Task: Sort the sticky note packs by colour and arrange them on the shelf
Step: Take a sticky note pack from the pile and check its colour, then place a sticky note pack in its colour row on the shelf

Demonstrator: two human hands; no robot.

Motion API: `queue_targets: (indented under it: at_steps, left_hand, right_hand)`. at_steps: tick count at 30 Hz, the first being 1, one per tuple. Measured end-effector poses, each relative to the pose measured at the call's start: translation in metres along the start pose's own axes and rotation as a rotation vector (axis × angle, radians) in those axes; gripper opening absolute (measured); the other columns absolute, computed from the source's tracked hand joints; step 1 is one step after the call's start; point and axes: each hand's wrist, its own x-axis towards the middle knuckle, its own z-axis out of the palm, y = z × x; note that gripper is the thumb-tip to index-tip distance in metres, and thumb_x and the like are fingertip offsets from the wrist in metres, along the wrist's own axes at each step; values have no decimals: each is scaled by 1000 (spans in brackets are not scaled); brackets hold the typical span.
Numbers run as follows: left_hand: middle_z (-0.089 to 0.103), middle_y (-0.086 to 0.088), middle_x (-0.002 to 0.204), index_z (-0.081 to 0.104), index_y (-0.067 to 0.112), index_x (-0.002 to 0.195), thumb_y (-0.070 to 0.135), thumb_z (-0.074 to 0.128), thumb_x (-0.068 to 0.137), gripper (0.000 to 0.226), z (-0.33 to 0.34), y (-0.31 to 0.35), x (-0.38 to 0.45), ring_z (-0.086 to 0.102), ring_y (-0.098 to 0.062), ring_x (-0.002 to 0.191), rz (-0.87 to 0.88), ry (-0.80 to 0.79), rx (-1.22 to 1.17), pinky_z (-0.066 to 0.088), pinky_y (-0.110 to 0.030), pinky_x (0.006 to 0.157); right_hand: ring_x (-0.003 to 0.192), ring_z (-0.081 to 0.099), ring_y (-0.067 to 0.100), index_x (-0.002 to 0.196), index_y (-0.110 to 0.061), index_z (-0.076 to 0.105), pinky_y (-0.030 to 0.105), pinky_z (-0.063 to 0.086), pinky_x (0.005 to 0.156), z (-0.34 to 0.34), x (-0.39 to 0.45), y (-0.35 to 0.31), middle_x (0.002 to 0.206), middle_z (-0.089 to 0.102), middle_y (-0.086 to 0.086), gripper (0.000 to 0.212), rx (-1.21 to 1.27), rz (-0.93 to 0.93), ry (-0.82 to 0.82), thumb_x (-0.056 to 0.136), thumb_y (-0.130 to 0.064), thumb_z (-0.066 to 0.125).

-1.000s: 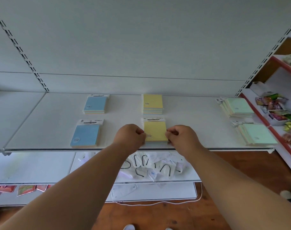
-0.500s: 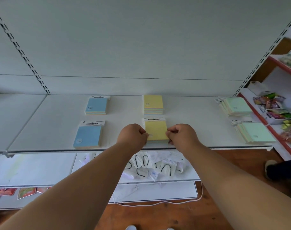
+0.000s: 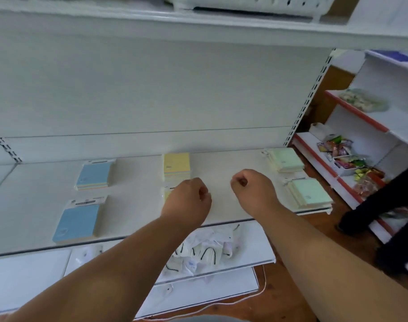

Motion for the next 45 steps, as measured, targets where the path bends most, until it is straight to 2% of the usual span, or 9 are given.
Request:
queue_targets:
  at_steps: [8, 15, 21, 25, 29, 33, 35, 41, 45]
  left_hand:
    - [61, 8, 87, 61, 24, 88, 28, 52, 89, 10, 84, 83, 69, 60, -17, 84, -61, -63, -39, 43, -25, 68]
    - [62, 2, 115, 60, 20, 118, 31, 53, 92, 30, 144, 146, 128, 59, -20, 98, -310, -150, -260, 47, -28, 76]
    - [65, -19, 116, 63, -1, 116, 15, 48, 94, 31, 174, 171, 149, 61, -35, 110, -488, -180, -501, 52, -39, 92]
    - [62, -12, 89, 66, 4, 95, 26, 53, 92, 26, 178, 174, 154, 57, -27, 79, -515, -151, -465, 44, -30, 67]
    - [64, -20, 113, 59, 1, 121, 27, 70, 81, 50, 161, 157, 153, 64, -33, 98, -611, -89, -621, 51, -39, 85]
    - [70, -13, 102, 65, 14, 107, 9, 67, 58, 49, 125, 120, 136, 66, -29, 87, -516, -71, -688, 52, -40, 77]
    - [71, -5, 95, 63, 21, 104, -3, 62, 64, 47, 112, 102, 123, 67, -27, 90, -456, -74, -676, 52, -37, 72]
    - [64, 9, 101, 48, 27, 115, -7, 49, 73, 53, 111, 73, 92, 61, -10, 92, -315, -11, -551, 49, -18, 72]
    - [58, 14, 107, 44, 28, 126, -6, 45, 81, 56, 114, 65, 82, 54, -6, 96, -269, -5, -538, 36, -4, 68]
  right_hand:
    - [94, 61, 19, 105, -13, 68, 27, 45, 79, -73, 72, 85, 103, 65, 2, 20, -179, -111, 31, 91, -23, 58]
    - [116, 52, 28, 124, -13, 59, 36, 48, 94, -111, 150, 146, 126, 53, 11, 38, -283, -55, -41, 91, -31, 57]
    - [109, 58, 30, 135, -15, 47, 37, 51, 90, -102, 182, 172, 127, 57, 11, 56, -47, 250, -339, 83, -32, 60]
    - [88, 65, 30, 113, -12, 59, 43, 58, 81, -95, 190, 174, 103, 65, 11, 58, 154, 379, -302, 59, -31, 68]
    - [88, 62, 29, 107, -9, 59, 38, 52, 72, -88, 177, 150, 115, 64, 17, 52, 388, 435, -274, 59, -23, 76]
    - [87, 68, 25, 100, -10, 63, 41, 58, 82, -71, 156, 117, 101, 70, 11, 30, 656, 368, -259, 72, -5, 73]
    - [92, 69, 27, 97, -11, 68, 45, 57, 87, -59, 141, 102, 99, 72, 10, 28, 665, 313, -292, 70, -2, 69]
    - [102, 64, 12, 116, -19, 56, 30, 53, 87, -24, 91, 85, 111, 68, -1, 51, 700, 268, -191, 73, 6, 66]
    - [110, 62, 7, 119, -22, 54, 27, 51, 92, -15, 77, 92, 115, 68, -6, 50, 734, 239, -155, 79, 2, 70]
